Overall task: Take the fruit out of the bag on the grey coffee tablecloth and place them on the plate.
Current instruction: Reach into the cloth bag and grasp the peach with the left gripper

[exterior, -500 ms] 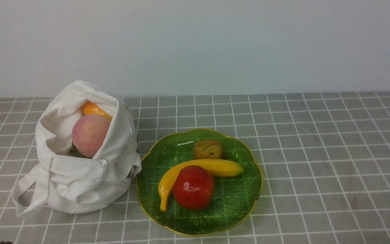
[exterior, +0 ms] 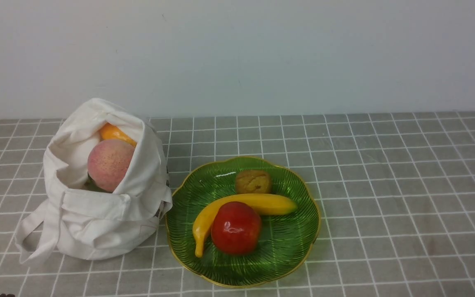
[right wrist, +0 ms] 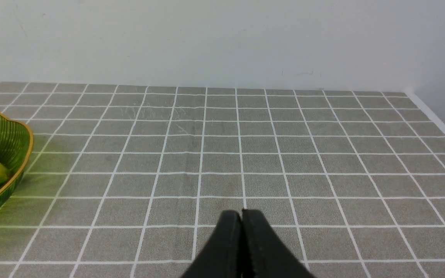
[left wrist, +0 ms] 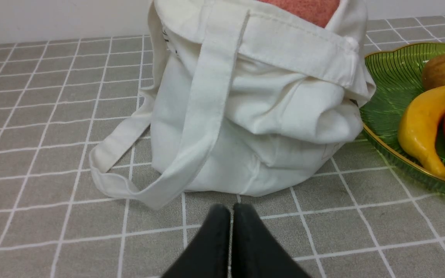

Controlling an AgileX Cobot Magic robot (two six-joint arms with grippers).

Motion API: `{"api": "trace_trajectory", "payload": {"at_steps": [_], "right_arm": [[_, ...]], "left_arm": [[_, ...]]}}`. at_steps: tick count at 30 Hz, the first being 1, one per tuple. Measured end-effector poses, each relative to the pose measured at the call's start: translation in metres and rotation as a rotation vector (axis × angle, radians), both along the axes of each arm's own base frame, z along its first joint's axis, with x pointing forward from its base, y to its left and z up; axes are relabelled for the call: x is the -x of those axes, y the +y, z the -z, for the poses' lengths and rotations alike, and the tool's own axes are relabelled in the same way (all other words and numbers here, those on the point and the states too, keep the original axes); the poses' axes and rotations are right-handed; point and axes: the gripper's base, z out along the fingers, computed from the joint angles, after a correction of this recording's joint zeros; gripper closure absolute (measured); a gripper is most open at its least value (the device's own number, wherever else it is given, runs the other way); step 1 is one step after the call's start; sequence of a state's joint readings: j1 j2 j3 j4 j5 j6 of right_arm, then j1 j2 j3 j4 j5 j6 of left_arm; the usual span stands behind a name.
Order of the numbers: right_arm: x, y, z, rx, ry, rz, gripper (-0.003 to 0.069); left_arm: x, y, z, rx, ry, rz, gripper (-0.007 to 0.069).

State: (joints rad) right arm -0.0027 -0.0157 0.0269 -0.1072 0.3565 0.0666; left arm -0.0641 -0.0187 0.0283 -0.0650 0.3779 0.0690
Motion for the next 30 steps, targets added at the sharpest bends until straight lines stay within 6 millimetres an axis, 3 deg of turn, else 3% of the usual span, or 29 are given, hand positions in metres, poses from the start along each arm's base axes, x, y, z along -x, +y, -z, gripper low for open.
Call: {"api": "trace_trajectory", "payload": {"at_steps": [13,15,20,25,30], "right_arm": [[0.0,0.0,0.0,0.0,0.0,0.0,0.0673],[0.0,0.0,0.0,0.0,0.0,0.0,0.0673],[0.0,0.0,0.0,0.0,0.0,0.0,0.0673],[0.0,0.0,0.0,0.0,0.0,0.0,0.0673],[0.0,0.0,0.0,0.0,0.0,0.0,0.0673]], "left_arm": [[-0.001,0.0,-0.002,0.007,-0.025,-0.003,0.0632],[-0.002,-0.001,-0.006,0.102,-0.062,-0.014,0.0632],[-0.003,-0.006,-0.016,0.544,-0.114,-0.055,0.0632],[-0.004,-0.002,-0.028,0.741,-0.227,-0.088,0.0632],[-0.004,0.001,-0.032,0.803,-0.274,-0.106,0.0632]]}}
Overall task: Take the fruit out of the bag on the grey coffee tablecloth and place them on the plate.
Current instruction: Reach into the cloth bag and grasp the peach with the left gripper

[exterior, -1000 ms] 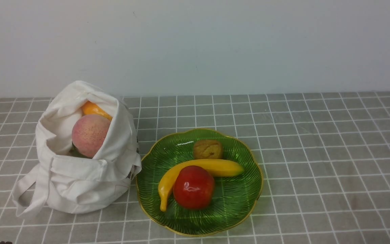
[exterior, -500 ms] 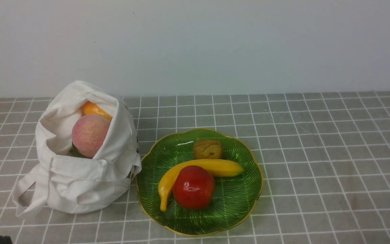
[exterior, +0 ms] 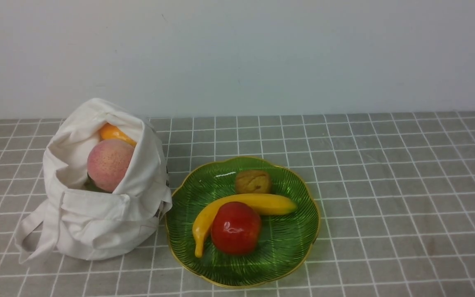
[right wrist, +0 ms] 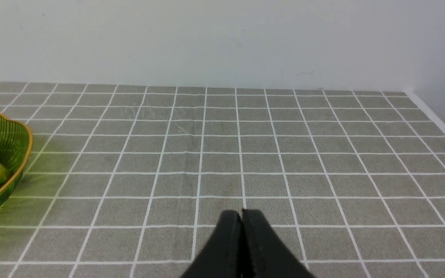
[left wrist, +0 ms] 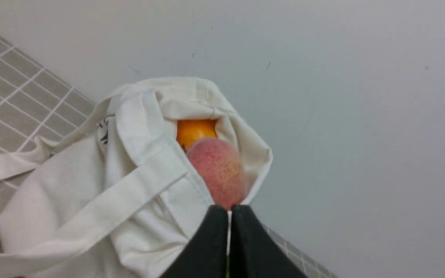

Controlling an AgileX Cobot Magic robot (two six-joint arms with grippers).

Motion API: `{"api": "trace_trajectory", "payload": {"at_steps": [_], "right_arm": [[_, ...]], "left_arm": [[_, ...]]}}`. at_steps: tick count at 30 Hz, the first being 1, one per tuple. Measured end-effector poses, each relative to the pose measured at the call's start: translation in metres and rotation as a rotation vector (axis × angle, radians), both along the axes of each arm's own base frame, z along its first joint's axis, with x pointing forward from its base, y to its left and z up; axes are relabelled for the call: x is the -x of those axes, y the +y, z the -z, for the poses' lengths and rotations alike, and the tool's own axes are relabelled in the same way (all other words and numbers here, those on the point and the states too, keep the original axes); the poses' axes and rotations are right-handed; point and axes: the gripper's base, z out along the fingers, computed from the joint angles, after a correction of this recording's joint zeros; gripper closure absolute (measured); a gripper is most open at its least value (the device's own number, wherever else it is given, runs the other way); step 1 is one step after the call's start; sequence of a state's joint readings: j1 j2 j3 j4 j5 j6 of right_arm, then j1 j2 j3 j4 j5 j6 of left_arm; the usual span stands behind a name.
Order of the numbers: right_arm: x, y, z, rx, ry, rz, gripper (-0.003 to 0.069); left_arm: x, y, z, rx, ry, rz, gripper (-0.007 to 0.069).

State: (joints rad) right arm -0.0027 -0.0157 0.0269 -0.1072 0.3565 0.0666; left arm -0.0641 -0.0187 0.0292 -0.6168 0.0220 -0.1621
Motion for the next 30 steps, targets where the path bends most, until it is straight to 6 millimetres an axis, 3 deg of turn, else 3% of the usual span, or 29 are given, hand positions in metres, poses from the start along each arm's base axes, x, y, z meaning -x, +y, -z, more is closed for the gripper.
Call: {"api": "trace_trajectory", "payload": {"at_steps": [5,6,7,8,9,10,14,17,20,22,30], "right_arm": [[0.0,0.0,0.0,0.0,0.0,0.0,0.0673],[0.0,0.0,0.0,0.0,0.0,0.0,0.0673],[0.0,0.0,0.0,0.0,0.0,0.0,0.0673],[0.0,0.0,0.0,0.0,0.0,0.0,0.0673],[0.0,0.0,0.0,0.0,0.0,0.0,0.0673],[0.0,0.0,0.0,0.0,0.0,0.0,0.0673],[0.0,0.0,0.0,0.0,0.0,0.0,0.0673],[0.0,0.0,0.0,0.0,0.0,0.0,0.0673],[0.0,0.0,0.0,0.0,0.0,0.0,0.0673],[0.0,0.0,0.0,0.0,0.0,0.0,0.0673],[0.0,0.0,0.0,0.0,-0.001,0.0,0.0673]], "left_arm": [[0.002,0.012,-0.017,0.034,-0.177,-0.123,0.0632],[0.007,0.014,-0.035,0.018,-0.26,-0.151,0.0632],[0.007,0.014,-0.035,0.011,-0.262,-0.152,0.0632],[0.014,0.013,-0.06,-0.045,-0.335,-0.156,0.0632],[0.015,0.013,-0.066,-0.067,-0.349,-0.154,0.0632],[0.022,0.008,-0.097,-0.195,-0.376,-0.132,0.0632],[0.019,-0.003,-0.139,-0.381,-0.228,-0.019,0.0632],[-0.006,-0.013,-0.163,-0.508,0.096,0.149,0.0632],[-0.032,-0.019,-0.169,-0.555,0.352,0.275,0.0632],[-0.063,-0.023,-0.171,-0.586,0.552,0.375,0.0632],[-0.149,-0.029,-0.157,-0.711,0.75,0.516,0.0632]]}}
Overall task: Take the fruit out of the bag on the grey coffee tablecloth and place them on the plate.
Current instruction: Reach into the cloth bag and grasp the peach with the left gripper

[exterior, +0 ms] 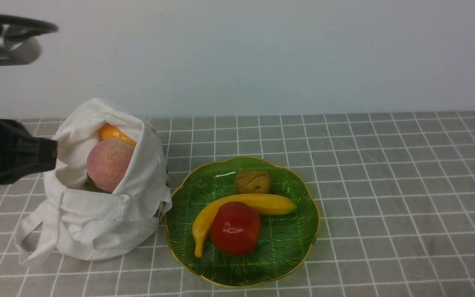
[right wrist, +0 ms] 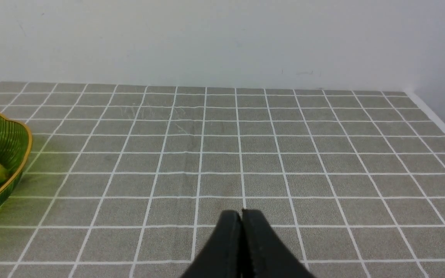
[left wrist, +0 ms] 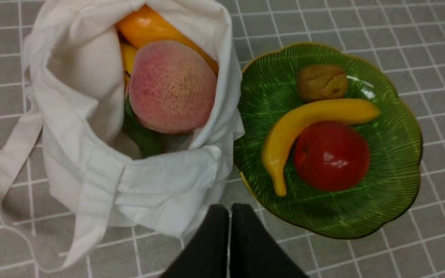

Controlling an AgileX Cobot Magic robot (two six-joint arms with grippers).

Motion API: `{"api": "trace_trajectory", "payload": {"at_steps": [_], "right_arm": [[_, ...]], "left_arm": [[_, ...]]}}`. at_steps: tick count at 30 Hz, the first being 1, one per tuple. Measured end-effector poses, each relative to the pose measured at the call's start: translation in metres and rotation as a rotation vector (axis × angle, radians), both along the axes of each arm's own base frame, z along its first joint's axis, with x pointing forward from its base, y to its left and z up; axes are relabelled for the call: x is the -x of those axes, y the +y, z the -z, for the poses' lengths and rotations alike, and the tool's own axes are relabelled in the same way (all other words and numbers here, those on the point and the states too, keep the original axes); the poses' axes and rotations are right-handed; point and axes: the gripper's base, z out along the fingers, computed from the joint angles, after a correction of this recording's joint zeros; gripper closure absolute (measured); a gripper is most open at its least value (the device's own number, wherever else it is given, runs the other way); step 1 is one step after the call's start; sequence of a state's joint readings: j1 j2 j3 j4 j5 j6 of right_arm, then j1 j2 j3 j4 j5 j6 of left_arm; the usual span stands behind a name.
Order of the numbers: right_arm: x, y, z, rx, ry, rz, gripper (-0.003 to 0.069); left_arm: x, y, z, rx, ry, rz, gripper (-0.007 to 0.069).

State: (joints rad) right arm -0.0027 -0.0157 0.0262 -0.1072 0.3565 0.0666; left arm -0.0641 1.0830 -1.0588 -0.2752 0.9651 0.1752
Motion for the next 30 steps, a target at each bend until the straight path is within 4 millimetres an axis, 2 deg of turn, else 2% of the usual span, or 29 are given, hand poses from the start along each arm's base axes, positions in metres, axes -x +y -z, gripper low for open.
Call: {"api": "trace_trajectory", "payload": {"at_steps": [3,6,7,11,13,14,17,20,22,30], "right_arm": [[0.0,0.0,0.0,0.0,0.0,0.0,0.0673],[0.0,0.0,0.0,0.0,0.0,0.0,0.0673],[0.0,0.0,0.0,0.0,0.0,0.0,0.0673],[0.0,0.0,0.0,0.0,0.0,0.0,0.0673],[0.0,0.0,0.0,0.0,0.0,0.0,0.0673],[0.0,0.0,0.0,0.0,0.0,0.0,0.0673],[0.0,0.0,0.0,0.0,0.0,0.0,0.0673],[0.0,0.0,0.0,0.0,0.0,0.0,0.0673],[0.0,0.0,0.0,0.0,0.0,0.0,0.0673],[0.0,0.0,0.0,0.0,0.0,0.0,0.0673]], "left_arm": [[-0.03,-0.002,0.011,-0.032,0.047,0.031,0.0617],[-0.055,-0.003,0.022,-0.059,0.068,0.055,0.0564],[-0.066,-0.003,0.028,-0.07,0.07,0.064,0.0522],[-0.085,-0.003,0.039,-0.096,0.052,0.083,0.04],[-0.098,-0.003,0.047,-0.107,0.037,0.083,0.0274],[-0.1,-0.003,0.049,-0.109,0.038,0.084,0.0254],[-0.114,-0.003,0.063,-0.115,0.046,0.075,0.0104],[-0.119,-0.004,0.071,-0.117,0.062,0.076,0.006],[-0.125,-0.004,0.083,-0.118,0.096,0.077,0.0026],[-0.133,-0.008,0.097,-0.06,0.142,0.063,0.0034]]}}
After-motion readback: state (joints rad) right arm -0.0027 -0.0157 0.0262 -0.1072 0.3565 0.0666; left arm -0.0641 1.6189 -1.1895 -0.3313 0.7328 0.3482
